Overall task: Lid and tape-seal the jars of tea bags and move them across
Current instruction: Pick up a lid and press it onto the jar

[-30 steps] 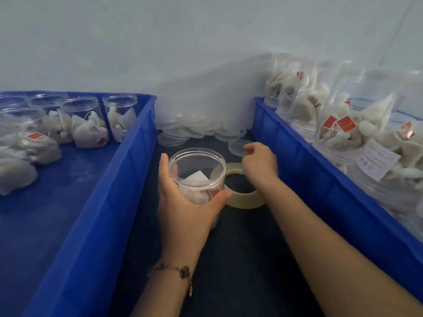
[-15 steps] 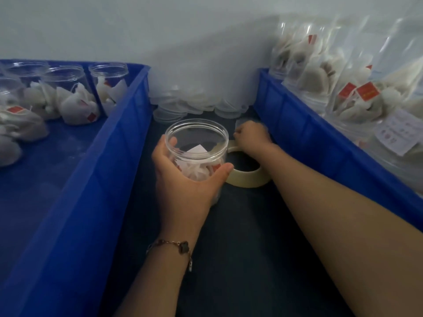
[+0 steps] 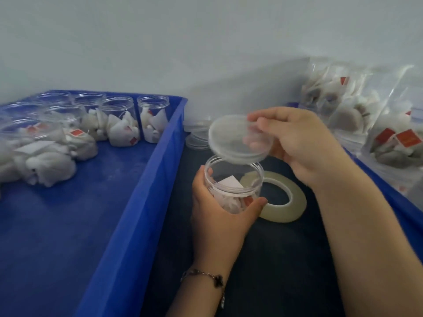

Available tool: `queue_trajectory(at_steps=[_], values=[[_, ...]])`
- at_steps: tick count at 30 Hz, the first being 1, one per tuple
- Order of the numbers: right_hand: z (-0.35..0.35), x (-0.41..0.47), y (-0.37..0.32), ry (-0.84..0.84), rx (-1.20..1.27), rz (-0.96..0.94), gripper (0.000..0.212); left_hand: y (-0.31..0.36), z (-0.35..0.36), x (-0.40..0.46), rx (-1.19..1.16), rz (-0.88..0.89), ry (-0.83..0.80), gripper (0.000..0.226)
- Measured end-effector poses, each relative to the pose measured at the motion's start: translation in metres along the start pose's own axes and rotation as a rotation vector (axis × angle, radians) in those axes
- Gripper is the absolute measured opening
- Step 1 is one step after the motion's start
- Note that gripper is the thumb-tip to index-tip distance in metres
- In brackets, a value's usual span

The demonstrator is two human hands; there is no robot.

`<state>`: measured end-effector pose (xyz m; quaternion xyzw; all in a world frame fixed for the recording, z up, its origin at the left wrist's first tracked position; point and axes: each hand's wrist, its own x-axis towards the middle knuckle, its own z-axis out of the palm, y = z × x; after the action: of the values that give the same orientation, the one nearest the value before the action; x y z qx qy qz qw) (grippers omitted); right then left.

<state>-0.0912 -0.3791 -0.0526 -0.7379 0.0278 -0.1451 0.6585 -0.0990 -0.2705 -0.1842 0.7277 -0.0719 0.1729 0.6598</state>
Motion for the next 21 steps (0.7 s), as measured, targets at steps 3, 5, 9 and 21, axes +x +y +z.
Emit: queue_trajectory(at_steps=[3, 5, 9, 21], values=[[0.0, 0.0, 0.001, -0.126, -0.334, -0.01, 0.022, 0.001, 0.0, 0.0, 0.019, -0.031, -0.007, 0.112], [-0.001, 0.0, 0.001, -0.104, -0.56, -0.054, 0.016, 0.001, 0.0, 0.0, 0.038, -0.036, -0.004, 0.112], [-0.003, -0.004, -0.002, -0.236, -0.828, -0.053, 0.043, 0.001, 0.001, -0.001, 0.066, -0.013, -0.003, 0.113], [-0.001, -0.013, -0.012, -0.503, -0.855, -0.207, 0.058, 0.0, 0.004, 0.0, 0.051, -0.022, 0.014, 0.114]])
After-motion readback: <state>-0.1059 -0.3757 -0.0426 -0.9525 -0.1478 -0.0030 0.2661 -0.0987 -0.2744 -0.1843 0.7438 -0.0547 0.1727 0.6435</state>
